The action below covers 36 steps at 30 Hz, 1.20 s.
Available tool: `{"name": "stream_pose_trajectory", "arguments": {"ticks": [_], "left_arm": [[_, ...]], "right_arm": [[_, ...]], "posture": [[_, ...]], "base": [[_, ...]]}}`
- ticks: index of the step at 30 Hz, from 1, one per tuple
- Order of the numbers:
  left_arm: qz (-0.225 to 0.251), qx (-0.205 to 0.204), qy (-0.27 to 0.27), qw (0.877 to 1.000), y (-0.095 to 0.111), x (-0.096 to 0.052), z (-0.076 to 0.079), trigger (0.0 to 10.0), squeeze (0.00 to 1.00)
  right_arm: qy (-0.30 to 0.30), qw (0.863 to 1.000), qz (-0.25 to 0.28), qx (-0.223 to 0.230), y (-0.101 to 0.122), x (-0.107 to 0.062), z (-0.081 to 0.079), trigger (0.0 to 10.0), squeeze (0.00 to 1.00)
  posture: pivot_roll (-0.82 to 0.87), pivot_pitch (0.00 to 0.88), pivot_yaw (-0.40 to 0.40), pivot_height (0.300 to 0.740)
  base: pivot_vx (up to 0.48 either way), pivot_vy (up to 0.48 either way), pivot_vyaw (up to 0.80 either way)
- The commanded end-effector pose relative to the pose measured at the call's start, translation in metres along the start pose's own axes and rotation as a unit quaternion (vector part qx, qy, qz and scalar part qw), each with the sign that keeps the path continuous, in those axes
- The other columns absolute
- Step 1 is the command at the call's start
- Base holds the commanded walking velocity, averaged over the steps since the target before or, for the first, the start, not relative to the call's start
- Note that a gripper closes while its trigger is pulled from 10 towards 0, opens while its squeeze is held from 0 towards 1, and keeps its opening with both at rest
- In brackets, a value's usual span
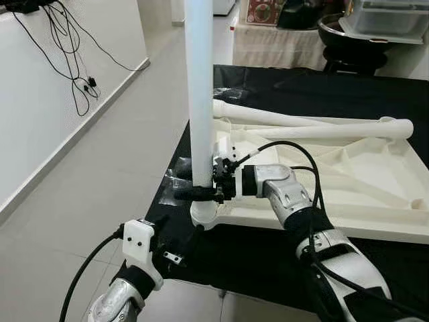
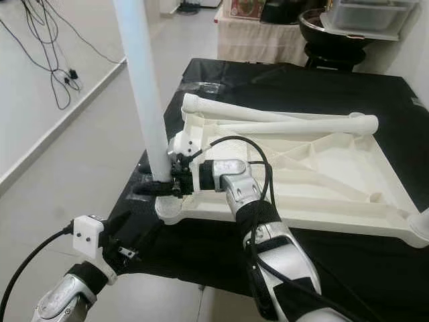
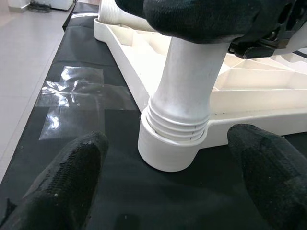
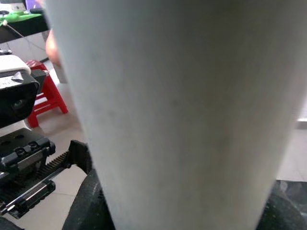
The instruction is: Building children table
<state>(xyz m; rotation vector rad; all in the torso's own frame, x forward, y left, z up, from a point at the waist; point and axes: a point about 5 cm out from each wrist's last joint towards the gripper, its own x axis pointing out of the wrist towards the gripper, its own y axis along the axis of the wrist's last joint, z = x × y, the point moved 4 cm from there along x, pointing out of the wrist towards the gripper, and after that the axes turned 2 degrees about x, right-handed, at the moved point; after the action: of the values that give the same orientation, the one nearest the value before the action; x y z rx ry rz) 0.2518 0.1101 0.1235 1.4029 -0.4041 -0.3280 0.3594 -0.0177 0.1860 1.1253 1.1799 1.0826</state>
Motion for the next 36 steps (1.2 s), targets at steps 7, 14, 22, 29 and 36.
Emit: {"name": "stream_pose_trajectory", "arguments": {"ticks": [7,14,22,29,36], "left_arm": [[-0.002,-0.002,0.001,1.0,0.0,-0.003,0.002,10.0,0.0],[-0.002,-0.002,0.001,1.0,0.001,-0.005,0.001,10.0,0.0],[-0.006,-0.005,-0.005,1.0,0.0,-0.001,-0.002,10.0,0.0],[0.001,-0.002,0.007,1.0,0.001,0.0,-0.003,10.0,0.0],[0.002,-0.003,0.005,1.0,0.0,0.002,-0.003,10.0,0.0]], "right_arm": [[-0.107,0.994,-0.025,0.01,-0.028,-0.014,0.016,0.0,0.0],[-0.458,0.886,-0.039,0.06,-0.067,-0.056,0.047,0.0,0.0],[-0.492,0.866,-0.037,0.088,-0.077,-0.04,0.019,0.0,0.0],[-0.424,0.904,0.002,0.058,-0.05,-0.018,0.024,10.0,1.0],[-0.187,0.981,0.041,-0.015,-0.004,-0.002,0.003,10.0,0.87]], "posture": [[0.09,0.113,-0.009,0.74],[0.08,0.13,-0.01,0.74],[0.07,0.12,0.004,0.74],[0.08,0.108,-0.01,0.74],[0.07,0.093,-0.021,0.74]], "base": [[0.0,0.0,0.0],[0.0,0.0,0.0],[0.0,0.0,0.0],[0.0,0.0,0.0],[0.0,0.0,0.0]]}}
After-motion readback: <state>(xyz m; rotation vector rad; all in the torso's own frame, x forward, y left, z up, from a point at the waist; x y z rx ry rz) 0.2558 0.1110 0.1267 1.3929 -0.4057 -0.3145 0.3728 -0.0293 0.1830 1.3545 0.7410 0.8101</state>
